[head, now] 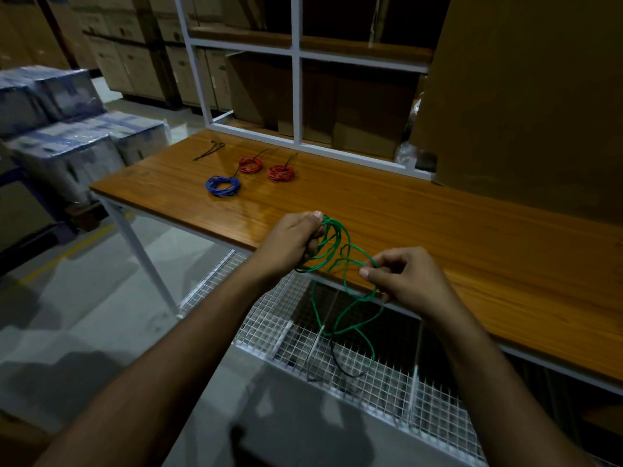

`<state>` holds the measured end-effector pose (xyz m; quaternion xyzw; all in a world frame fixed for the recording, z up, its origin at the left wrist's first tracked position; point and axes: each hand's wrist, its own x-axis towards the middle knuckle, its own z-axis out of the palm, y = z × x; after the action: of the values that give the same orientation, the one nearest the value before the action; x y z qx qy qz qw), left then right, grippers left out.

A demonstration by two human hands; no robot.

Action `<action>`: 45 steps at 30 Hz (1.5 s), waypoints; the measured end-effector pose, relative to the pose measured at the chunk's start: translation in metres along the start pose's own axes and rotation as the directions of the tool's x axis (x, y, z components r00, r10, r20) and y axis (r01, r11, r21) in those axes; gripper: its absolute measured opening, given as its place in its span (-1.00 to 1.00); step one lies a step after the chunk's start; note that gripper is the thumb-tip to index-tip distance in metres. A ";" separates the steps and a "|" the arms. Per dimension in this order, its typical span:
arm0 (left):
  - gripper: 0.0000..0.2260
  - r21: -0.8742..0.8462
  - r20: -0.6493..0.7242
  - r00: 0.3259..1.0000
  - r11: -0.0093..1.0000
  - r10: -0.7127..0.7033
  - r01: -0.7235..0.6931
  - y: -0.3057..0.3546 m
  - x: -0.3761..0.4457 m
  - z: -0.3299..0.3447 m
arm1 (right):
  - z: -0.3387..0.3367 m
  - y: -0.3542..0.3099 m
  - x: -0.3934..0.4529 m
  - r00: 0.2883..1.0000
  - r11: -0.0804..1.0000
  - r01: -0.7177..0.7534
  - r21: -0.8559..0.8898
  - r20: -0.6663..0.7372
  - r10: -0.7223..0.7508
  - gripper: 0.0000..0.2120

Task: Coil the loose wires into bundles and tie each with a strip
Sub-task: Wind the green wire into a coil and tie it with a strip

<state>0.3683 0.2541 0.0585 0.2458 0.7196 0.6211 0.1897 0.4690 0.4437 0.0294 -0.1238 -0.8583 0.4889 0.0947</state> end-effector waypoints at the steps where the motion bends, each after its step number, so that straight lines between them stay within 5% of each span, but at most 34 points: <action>1: -0.69 -0.022 -0.010 1.000 1.000 -0.011 0.011 0.000 0.001 -0.003 | -0.002 0.002 -0.001 0.996 0.993 0.042 -0.113 -0.077 -0.051 -0.89; 6: -0.66 -0.163 -0.036 0.991 0.979 -0.129 0.121 -0.003 0.006 -0.019 | -0.008 0.004 -0.011 0.831 0.885 0.265 -0.382 -0.375 -0.411 -0.82; 12: -0.63 -0.381 0.019 0.974 0.899 -0.226 0.216 -0.008 0.012 -0.022 | 0.001 0.012 -0.021 0.677 0.773 0.471 -0.424 -0.388 -0.625 -0.87; 17: -0.63 -0.604 0.022 0.973 0.772 -0.230 0.196 -0.007 0.018 -0.030 | 0.005 0.030 -0.028 0.681 0.736 0.538 -0.411 -0.303 -0.667 -0.86; 21: -0.64 -0.640 0.057 0.979 0.745 -0.195 0.186 -0.004 0.017 -0.038 | 0.003 0.054 -0.023 0.791 0.704 0.483 -0.521 -0.085 -0.606 -0.59; 23: -0.64 -0.629 0.080 0.981 0.755 -0.175 0.186 -0.003 0.015 -0.038 | 0.007 0.052 -0.024 0.810 0.737 0.454 -0.501 -0.115 -0.576 -0.58; 27: -0.65 -0.615 0.125 0.980 0.762 -0.157 0.201 -0.003 0.011 -0.031 | 0.023 0.026 -0.025 0.884 0.947 0.321 0.024 -0.367 -0.291 -0.85; 29: -0.66 -0.621 0.151 0.977 0.754 -0.150 0.212 -0.003 0.009 -0.027 | 0.030 0.015 -0.020 0.964 0.944 0.186 0.273 -0.238 -0.121 -0.59; 32: -0.66 -0.648 0.188 0.973 0.727 -0.135 0.226 -0.003 0.008 -0.023 | 0.041 0.012 -0.007 0.997 0.960 0.072 0.269 0.011 -0.078 -0.27; 34: -0.66 -0.658 0.196 0.972 0.718 -0.127 0.226 -0.001 0.008 -0.022 | 0.050 0.012 -0.005 0.990 0.972 0.075 0.222 0.099 -0.099 -0.40; 37: -0.66 -0.671 0.187 0.976 0.712 -0.110 0.209 0.002 0.008 -0.027 | 0.058 0.010 -0.007 0.994 0.914 0.070 0.400 0.052 -0.099 -0.81; 42: -0.67 -0.620 0.109 0.989 0.770 -0.105 0.150 0.000 0.010 -0.037 | 0.058 -0.007 -0.021 0.985 0.731 -0.056 0.680 -0.080 0.150 -0.89; 45: -0.67 -0.577 0.066 0.992 0.806 -0.111 0.129 -0.005 0.012 -0.037 | 0.057 -0.016 -0.026 0.979 0.759 -0.091 0.644 -0.082 0.187 -0.96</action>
<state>0.3368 0.2304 0.0600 0.1392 0.5072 0.7940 0.3047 0.4755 0.3820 0.0133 -0.1819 -0.6211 0.7463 0.1551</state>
